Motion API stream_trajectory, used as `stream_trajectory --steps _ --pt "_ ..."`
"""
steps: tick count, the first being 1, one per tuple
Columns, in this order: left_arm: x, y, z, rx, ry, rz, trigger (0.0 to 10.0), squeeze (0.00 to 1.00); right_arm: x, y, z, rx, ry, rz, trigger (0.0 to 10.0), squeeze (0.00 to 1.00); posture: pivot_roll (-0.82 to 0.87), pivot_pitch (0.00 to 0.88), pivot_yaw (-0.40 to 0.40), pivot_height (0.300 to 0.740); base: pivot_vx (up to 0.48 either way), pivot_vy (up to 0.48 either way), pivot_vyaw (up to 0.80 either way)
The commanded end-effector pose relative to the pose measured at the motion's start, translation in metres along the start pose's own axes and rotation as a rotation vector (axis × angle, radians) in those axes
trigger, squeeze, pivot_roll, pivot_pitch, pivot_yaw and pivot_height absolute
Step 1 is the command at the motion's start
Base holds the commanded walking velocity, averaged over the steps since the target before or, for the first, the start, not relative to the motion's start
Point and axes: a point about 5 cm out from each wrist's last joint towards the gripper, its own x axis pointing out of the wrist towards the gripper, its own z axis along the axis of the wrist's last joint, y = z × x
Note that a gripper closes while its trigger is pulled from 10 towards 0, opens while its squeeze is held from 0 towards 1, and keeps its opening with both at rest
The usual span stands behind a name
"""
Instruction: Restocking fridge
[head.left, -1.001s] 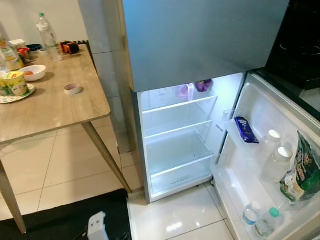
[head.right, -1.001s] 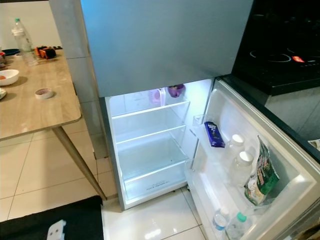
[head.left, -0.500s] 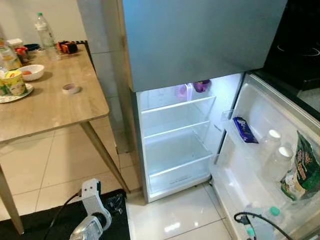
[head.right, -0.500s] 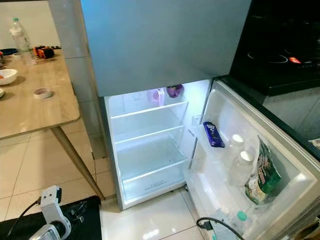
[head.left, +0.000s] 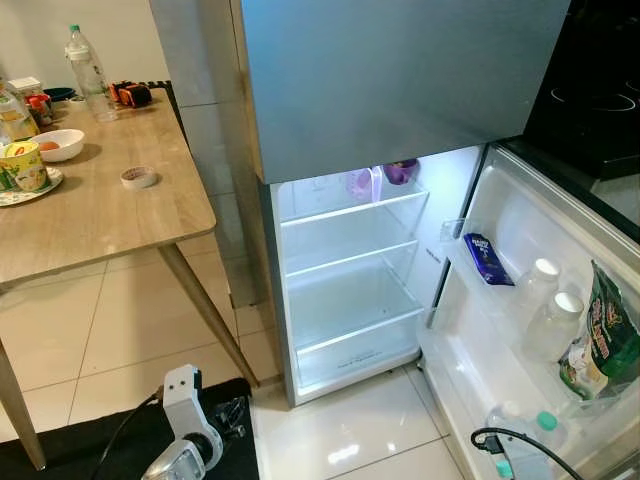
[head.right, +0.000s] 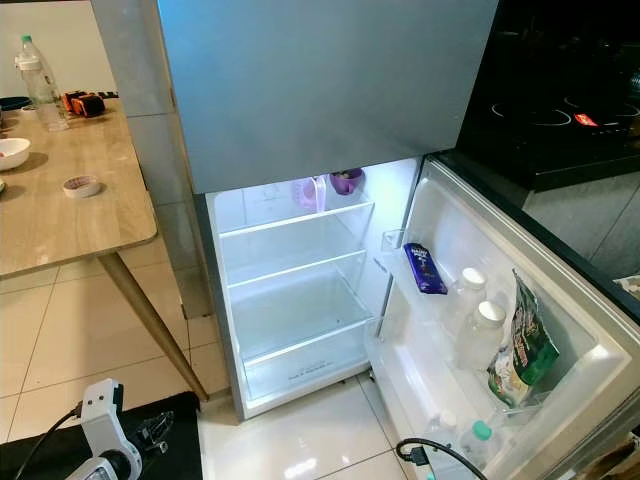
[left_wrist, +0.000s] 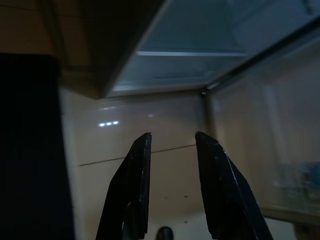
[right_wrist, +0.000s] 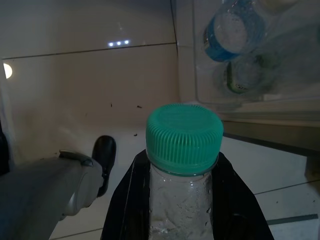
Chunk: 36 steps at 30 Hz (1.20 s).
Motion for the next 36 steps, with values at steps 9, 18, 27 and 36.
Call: stream_trajectory --steps 9,18,27,36 --pt "-0.002 -0.001 -0.013 0.04 0.066 -0.002 10.0 0.0 0.0 0.0 -0.002 0.026 -0.001 -0.007 10.0 0.0 -0.08 0.0 0.011 0.734 0.0 0.0 0.0" --pt "-0.037 0.023 -0.074 0.004 0.276 0.193 10.0 0.0 -0.007 0.01 -0.04 0.004 0.123 -0.003 10.0 0.0 -0.08 0.0 0.01 0.734 0.0 0.0 0.0" --pt "-0.058 0.028 -0.104 -0.026 0.356 0.245 10.0 0.0 -0.012 0.012 -0.058 0.002 0.171 0.005 10.0 0.0 -0.08 0.0 0.005 0.734 0.0 0.0 0.0" --pt "-0.051 0.023 -0.1 -0.044 0.328 0.236 10.0 0.0 -0.013 0.01 -0.059 0.0 0.178 0.0 10.0 0.0 -0.08 0.0 0.001 0.734 0.0 0.0 0.0"
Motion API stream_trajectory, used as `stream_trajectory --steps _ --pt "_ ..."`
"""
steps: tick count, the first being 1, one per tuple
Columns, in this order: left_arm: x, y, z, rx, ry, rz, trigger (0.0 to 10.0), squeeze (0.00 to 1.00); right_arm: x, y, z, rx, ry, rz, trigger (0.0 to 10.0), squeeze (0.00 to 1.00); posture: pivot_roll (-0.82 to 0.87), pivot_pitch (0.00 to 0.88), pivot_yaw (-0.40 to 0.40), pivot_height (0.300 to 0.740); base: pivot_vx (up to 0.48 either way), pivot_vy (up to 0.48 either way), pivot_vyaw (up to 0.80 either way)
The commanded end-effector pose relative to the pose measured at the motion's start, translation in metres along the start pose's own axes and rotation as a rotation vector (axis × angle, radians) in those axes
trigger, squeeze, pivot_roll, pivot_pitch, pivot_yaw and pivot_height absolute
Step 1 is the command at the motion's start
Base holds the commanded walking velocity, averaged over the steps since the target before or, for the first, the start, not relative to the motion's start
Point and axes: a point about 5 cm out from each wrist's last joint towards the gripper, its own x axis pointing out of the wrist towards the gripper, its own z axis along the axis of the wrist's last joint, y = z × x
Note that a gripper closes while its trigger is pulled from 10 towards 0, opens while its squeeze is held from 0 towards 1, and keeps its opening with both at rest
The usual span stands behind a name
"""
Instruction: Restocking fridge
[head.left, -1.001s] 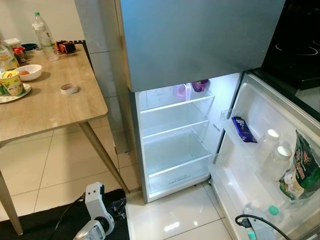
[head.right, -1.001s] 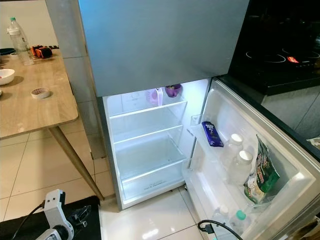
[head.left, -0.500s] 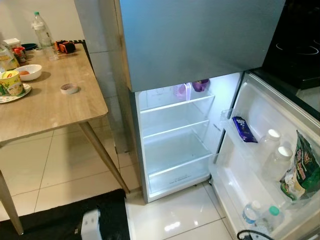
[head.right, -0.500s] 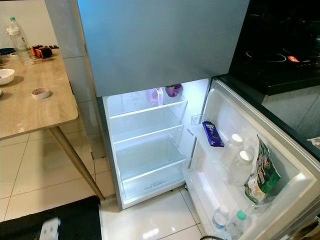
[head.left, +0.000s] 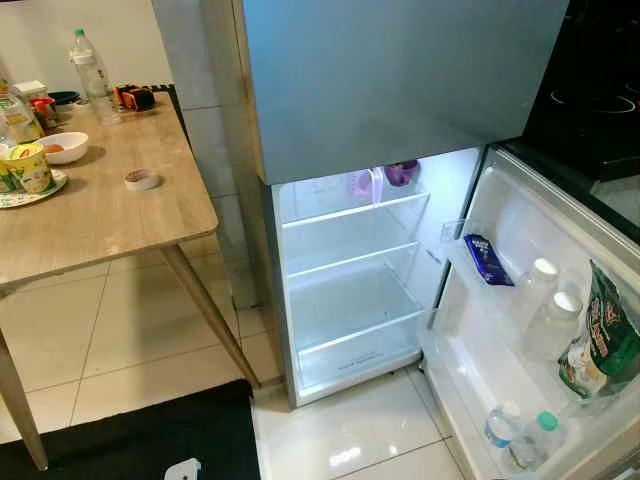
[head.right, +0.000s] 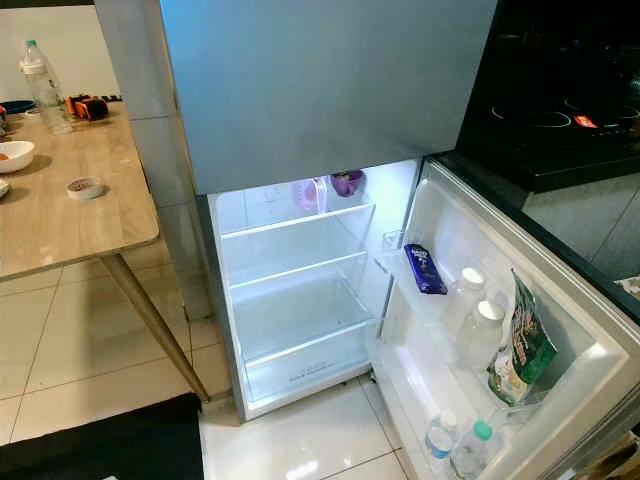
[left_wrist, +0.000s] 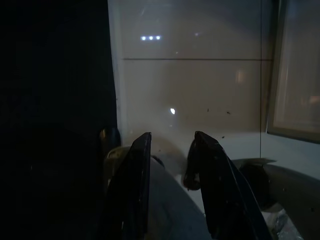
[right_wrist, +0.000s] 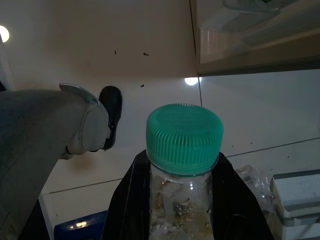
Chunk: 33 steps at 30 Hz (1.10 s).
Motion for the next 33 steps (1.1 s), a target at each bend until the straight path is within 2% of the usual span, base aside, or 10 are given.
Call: stream_trajectory --steps 1,11,33 --pt "0.0028 -0.0062 -0.0007 -0.009 0.001 -0.013 10.0 0.0 0.0002 -0.0007 0.0012 -0.009 0.004 -0.003 10.0 0.0 -0.08 0.0 0.002 0.734 0.0 0.0 0.0" --pt "0.0045 -0.011 -0.0015 0.003 0.006 -0.033 10.0 0.0 0.0006 0.0046 -0.0005 -0.012 0.008 0.009 10.0 0.0 -0.08 0.0 0.005 0.734 0.0 0.0 0.0" --pt "0.0048 -0.0139 -0.0067 0.001 0.019 -0.043 10.0 0.0 0.0006 0.0056 -0.0017 -0.01 0.01 0.011 10.0 0.0 -0.07 0.0 0.004 0.734 0.0 0.0 0.0"
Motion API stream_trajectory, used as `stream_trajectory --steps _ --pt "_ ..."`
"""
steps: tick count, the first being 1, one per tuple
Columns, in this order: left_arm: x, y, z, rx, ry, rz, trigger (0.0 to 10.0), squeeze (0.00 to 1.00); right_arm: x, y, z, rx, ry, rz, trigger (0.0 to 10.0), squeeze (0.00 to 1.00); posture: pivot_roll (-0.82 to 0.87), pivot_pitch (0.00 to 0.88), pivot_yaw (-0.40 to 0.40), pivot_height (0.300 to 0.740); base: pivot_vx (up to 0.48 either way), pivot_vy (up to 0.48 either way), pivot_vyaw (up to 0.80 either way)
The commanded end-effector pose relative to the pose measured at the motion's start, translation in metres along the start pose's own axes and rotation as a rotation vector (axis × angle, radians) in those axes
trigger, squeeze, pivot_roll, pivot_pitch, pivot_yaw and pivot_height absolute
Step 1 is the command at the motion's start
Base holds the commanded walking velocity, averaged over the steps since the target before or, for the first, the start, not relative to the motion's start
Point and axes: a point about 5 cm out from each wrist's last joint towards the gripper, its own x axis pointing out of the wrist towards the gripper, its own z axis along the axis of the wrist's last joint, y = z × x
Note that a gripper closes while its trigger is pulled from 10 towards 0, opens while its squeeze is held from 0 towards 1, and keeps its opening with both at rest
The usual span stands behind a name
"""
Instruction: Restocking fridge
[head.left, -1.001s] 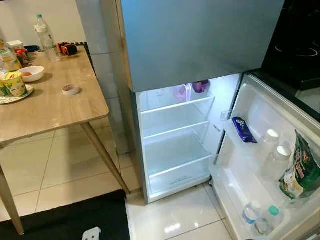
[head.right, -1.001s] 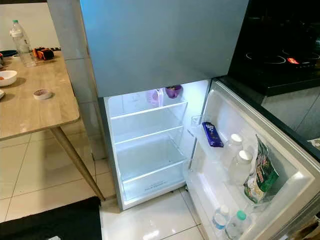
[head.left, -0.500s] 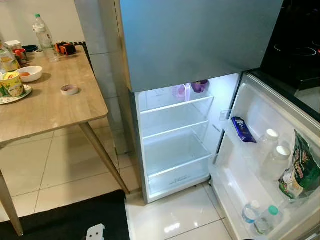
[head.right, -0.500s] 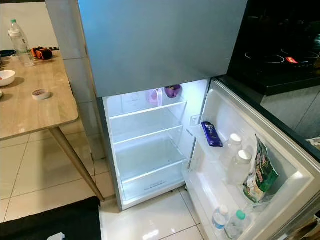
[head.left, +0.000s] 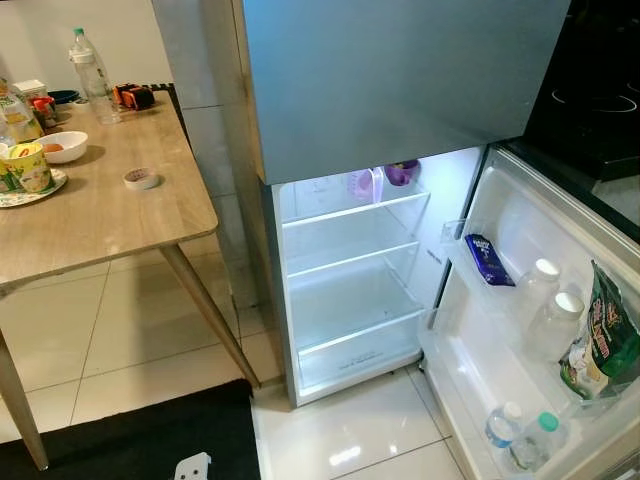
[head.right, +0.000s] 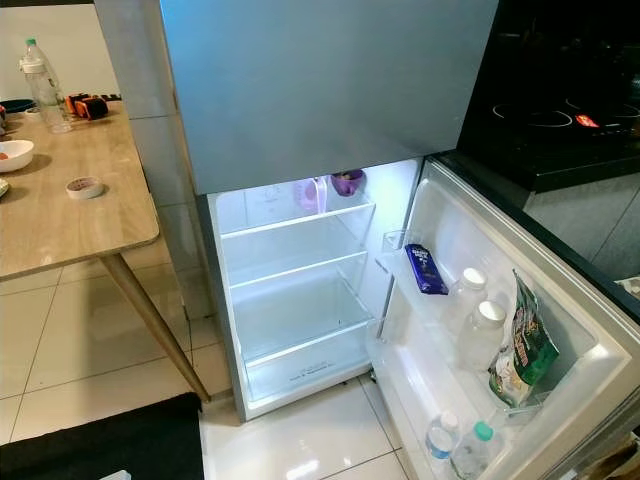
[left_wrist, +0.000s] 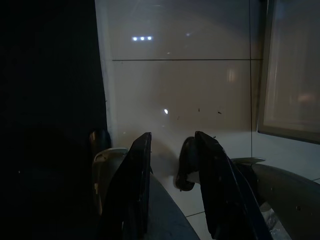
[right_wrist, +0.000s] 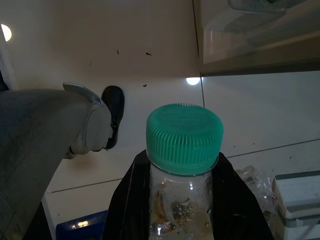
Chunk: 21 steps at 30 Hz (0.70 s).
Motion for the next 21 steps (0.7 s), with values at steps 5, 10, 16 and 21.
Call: stream_trajectory --steps 5,10,16,21 --pt "0.0009 -0.0031 -0.0032 0.007 0.017 -0.012 10.0 0.0 0.0002 0.0029 -0.0018 -0.007 0.011 0.004 10.0 0.0 -0.07 0.0 0.004 0.734 0.0 0.0 0.0" --pt "0.0009 -0.003 -0.003 0.008 0.018 -0.012 10.0 0.0 0.0002 0.0028 -0.0019 -0.006 0.011 0.003 10.0 0.0 -0.08 0.0 0.006 0.734 0.0 0.0 0.0" --pt "0.0011 -0.003 -0.0018 0.01 0.017 -0.014 10.0 0.0 0.0003 0.0027 -0.0014 -0.006 0.01 0.002 10.0 0.0 -0.08 0.0 0.006 0.734 0.0 0.0 0.0" --pt "0.0011 -0.0027 -0.0011 0.012 0.016 -0.014 10.0 0.0 0.0003 0.0028 -0.0012 -0.006 0.01 0.002 10.0 0.0 -0.08 0.0 0.008 0.734 0.0 0.0 0.0"
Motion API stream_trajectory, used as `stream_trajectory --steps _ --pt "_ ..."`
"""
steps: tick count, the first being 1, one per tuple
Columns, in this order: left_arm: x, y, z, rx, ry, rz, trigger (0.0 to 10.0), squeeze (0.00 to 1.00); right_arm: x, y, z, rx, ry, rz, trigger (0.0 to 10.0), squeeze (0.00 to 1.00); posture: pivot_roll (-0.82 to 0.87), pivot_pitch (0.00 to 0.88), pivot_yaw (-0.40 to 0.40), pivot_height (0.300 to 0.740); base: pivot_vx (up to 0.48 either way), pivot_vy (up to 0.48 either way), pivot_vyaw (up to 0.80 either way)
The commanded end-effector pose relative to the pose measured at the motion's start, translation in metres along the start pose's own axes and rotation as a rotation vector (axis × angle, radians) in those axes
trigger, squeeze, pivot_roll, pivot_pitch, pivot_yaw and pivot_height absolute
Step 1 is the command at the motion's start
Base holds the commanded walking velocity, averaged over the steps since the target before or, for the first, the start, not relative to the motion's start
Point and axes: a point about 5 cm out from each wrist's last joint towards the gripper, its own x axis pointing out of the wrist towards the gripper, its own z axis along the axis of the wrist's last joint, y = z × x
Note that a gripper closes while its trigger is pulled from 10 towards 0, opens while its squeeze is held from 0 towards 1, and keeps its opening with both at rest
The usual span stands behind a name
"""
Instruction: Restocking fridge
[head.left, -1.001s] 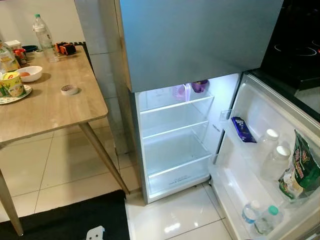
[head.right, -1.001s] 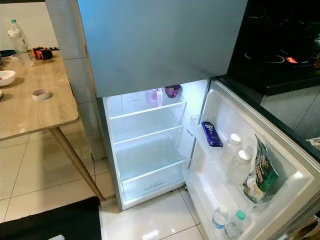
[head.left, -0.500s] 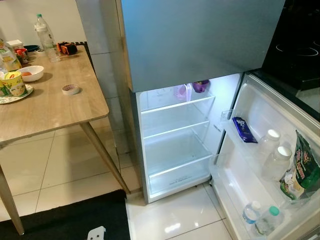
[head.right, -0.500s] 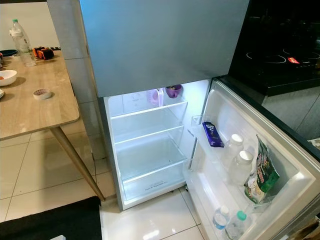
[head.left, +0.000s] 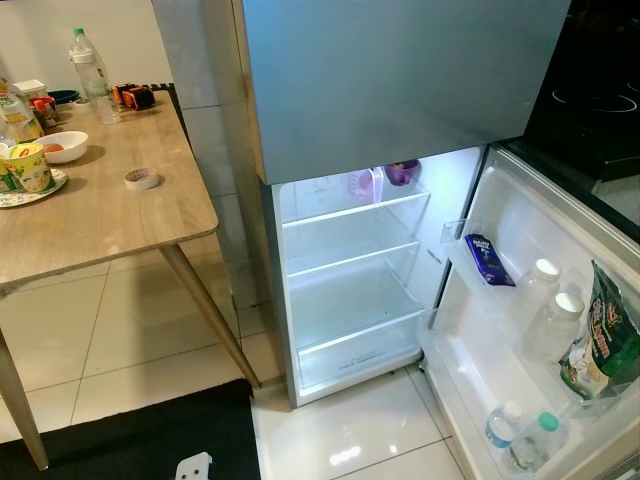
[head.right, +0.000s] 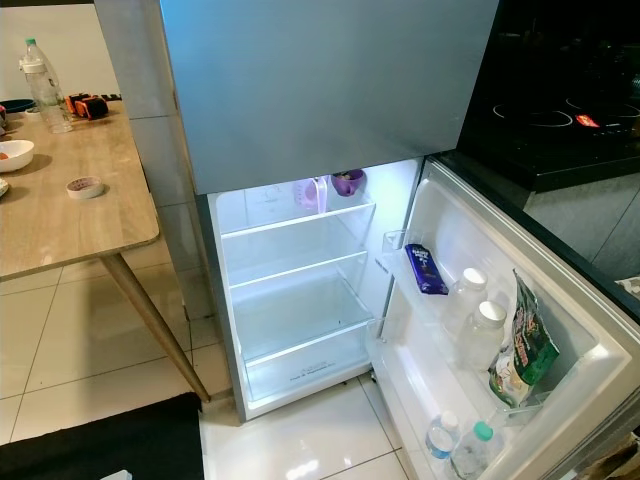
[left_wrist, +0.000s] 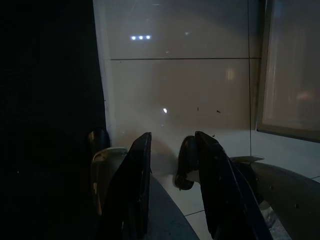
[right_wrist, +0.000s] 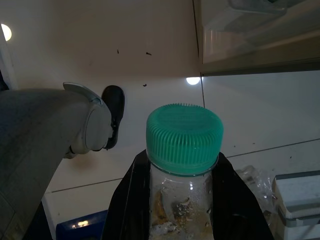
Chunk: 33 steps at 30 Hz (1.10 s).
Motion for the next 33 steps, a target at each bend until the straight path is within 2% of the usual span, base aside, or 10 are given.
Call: stream_trajectory --steps 1,24,33 --pt "0.001 -0.002 -0.001 0.009 0.012 -0.007 10.0 0.0 0.0 0.003 -0.001 -0.006 0.009 0.002 10.0 0.0 -0.08 0.0 0.008 0.734 0.0 0.0 0.0" --pt "0.001 -0.003 -0.003 0.016 0.021 -0.013 10.0 0.0 0.0 0.005 -0.003 0.004 0.009 0.009 10.0 0.0 -0.08 0.0 0.015 0.734 0.0 0.0 0.0" --pt "0.003 -0.008 -0.006 0.013 0.024 -0.017 10.0 0.0 0.001 0.005 0.009 -0.008 -0.047 0.047 10.0 0.0 -0.1 0.0 -0.005 0.734 0.0 0.0 0.0"
